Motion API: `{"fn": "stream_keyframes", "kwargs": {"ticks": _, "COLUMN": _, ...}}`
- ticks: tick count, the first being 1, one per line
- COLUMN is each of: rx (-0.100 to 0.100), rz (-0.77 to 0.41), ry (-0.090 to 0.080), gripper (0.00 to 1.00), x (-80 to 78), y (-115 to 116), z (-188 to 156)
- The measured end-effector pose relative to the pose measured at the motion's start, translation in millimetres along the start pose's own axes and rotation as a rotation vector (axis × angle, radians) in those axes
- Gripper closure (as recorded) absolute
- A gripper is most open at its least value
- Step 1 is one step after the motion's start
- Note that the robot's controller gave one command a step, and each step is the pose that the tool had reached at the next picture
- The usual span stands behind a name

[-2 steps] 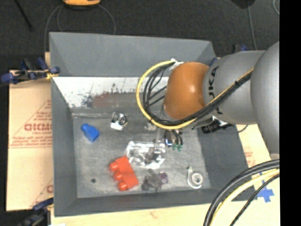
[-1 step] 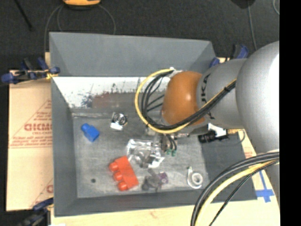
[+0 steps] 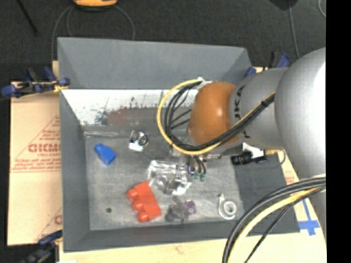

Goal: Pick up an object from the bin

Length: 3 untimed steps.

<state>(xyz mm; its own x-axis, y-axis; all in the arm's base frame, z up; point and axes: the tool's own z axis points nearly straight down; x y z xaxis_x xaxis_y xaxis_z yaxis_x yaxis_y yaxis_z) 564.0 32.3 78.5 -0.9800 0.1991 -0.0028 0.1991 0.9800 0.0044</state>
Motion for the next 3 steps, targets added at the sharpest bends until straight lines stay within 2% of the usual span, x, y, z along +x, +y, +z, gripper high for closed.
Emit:
{"fn": "stream_keyframes", "kwargs": {"ticks": 1, "rx": -0.001, "rz": 0.001, "ry": -0.006, "gripper": 1.00, "x": -2.1, "y": 0.2, "z": -2.7}}
{"fn": "stream_keyframes", "kwargs": {"ticks": 2, "rx": 0.002, "rz": -0.001, "ry": 0.002, "gripper": 1.00, "x": -2.3, "y": 0.5, "z": -9.5}}
{"fn": "stream_keyframes", "kwargs": {"ticks": 3, "rx": 0.001, "rz": -0.004, "ry": -0.002, "gripper": 1.00, "x": -3.7, "y": 1.0, "z": -70.6}}
